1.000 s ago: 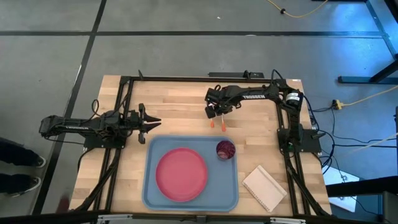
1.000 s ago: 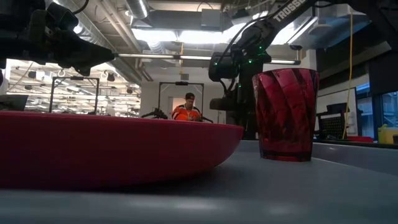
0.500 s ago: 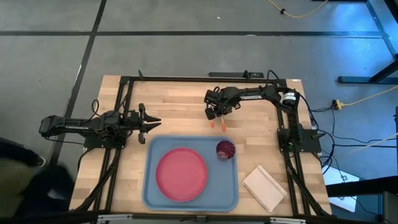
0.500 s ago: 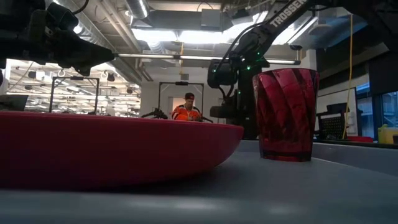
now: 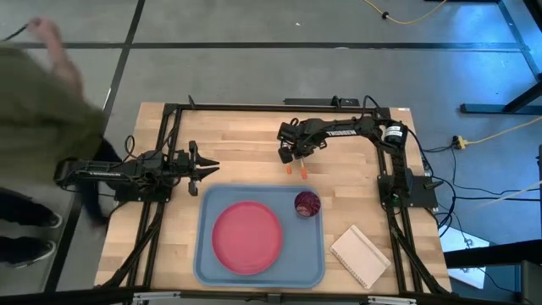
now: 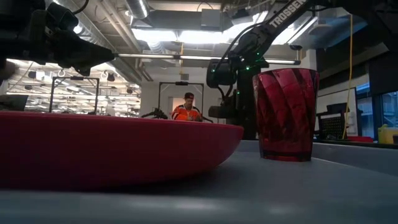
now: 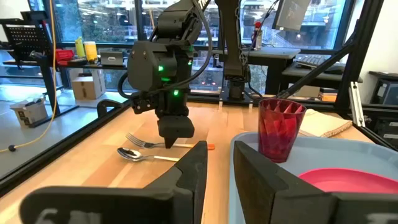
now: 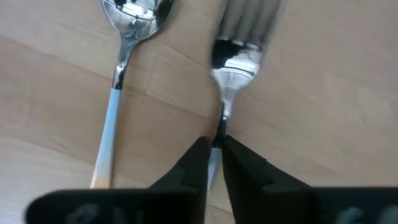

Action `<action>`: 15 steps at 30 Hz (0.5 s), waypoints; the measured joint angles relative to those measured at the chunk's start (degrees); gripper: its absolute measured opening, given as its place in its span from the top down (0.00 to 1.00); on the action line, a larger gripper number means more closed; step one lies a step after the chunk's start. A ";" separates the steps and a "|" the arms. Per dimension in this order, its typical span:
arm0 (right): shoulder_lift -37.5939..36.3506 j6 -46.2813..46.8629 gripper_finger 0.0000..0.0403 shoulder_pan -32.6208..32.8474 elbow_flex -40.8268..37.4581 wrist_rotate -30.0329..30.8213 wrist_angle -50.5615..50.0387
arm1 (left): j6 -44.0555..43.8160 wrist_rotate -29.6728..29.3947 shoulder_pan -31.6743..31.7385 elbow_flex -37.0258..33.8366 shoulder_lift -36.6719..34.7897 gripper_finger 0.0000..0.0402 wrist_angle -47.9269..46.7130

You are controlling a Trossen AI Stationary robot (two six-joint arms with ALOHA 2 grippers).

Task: Pick and place plate/cup/fork/spoon on tray
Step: Put the white orange fork on the right side of the pink plate

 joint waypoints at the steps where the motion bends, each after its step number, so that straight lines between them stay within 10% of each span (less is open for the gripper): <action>1: 0.02 -0.08 0.90 0.00 -0.01 0.05 0.08 | 0.01 0.00 0.00 0.00 0.00 0.82 -0.01; 15: -1.64 -5.78 0.99 -0.28 5.55 8.08 -6.93 | 0.01 0.01 0.02 0.00 0.00 0.82 0.00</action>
